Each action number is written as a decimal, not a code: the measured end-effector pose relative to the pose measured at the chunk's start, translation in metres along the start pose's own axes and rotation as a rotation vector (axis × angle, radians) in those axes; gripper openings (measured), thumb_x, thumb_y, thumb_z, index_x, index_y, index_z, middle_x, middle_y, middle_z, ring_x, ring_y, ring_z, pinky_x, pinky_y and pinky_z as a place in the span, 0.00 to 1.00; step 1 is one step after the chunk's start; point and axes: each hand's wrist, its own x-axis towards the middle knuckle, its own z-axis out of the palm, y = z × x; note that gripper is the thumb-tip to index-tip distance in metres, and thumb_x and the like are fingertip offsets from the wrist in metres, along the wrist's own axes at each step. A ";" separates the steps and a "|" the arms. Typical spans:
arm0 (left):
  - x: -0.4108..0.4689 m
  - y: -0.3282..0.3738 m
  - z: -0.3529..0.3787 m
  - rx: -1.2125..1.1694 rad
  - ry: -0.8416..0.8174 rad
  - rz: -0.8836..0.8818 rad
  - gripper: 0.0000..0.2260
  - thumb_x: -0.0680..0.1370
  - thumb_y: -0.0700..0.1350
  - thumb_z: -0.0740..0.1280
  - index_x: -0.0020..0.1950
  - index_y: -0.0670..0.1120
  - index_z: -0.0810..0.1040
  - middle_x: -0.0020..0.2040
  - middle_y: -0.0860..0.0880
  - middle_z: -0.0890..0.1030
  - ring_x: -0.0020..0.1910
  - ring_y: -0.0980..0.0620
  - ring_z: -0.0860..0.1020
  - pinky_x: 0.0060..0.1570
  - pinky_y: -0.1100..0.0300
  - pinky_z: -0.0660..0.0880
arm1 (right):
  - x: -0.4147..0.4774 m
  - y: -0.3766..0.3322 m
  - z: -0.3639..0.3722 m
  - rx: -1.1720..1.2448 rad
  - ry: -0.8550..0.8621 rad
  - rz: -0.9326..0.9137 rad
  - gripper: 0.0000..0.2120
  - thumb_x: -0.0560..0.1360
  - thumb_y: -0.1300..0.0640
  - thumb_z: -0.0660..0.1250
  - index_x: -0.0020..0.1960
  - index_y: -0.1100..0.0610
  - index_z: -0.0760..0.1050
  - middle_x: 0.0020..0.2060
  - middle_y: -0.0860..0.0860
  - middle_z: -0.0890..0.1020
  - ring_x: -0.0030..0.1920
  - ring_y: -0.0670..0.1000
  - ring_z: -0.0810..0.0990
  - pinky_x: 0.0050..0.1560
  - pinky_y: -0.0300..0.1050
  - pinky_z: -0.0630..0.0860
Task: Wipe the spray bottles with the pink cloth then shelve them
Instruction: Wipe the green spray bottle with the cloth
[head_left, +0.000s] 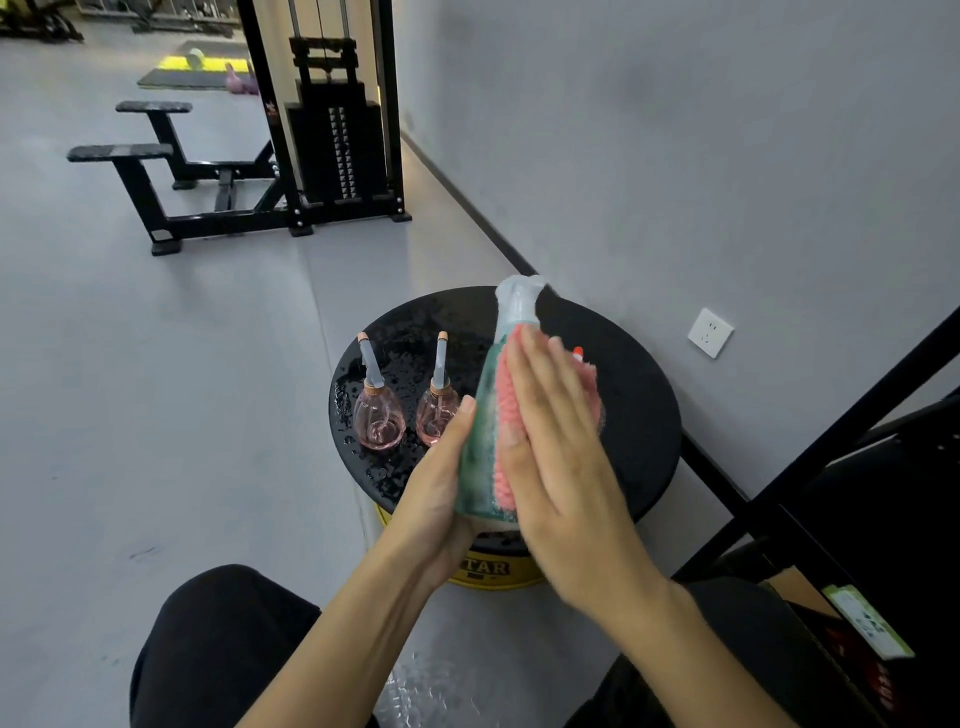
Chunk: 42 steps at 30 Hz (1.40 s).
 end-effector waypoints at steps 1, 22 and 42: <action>0.001 0.001 -0.001 -0.024 0.009 0.000 0.19 0.80 0.56 0.57 0.49 0.50 0.87 0.48 0.48 0.86 0.44 0.54 0.85 0.38 0.61 0.81 | -0.009 -0.003 0.003 0.001 -0.010 -0.018 0.26 0.83 0.53 0.45 0.80 0.55 0.49 0.80 0.45 0.49 0.79 0.46 0.44 0.78 0.56 0.50; -0.002 0.002 -0.006 -0.057 -0.022 -0.045 0.22 0.76 0.60 0.58 0.52 0.48 0.86 0.53 0.45 0.86 0.51 0.51 0.85 0.46 0.60 0.81 | -0.035 -0.014 0.006 0.026 -0.033 -0.038 0.26 0.83 0.53 0.47 0.80 0.54 0.49 0.80 0.44 0.49 0.80 0.47 0.45 0.78 0.55 0.50; -0.008 -0.003 -0.008 0.011 -0.071 -0.128 0.21 0.77 0.62 0.57 0.53 0.55 0.86 0.53 0.50 0.86 0.49 0.54 0.85 0.38 0.57 0.81 | -0.008 -0.004 -0.005 0.040 -0.045 0.007 0.27 0.83 0.49 0.46 0.80 0.55 0.47 0.80 0.44 0.47 0.79 0.44 0.42 0.79 0.53 0.47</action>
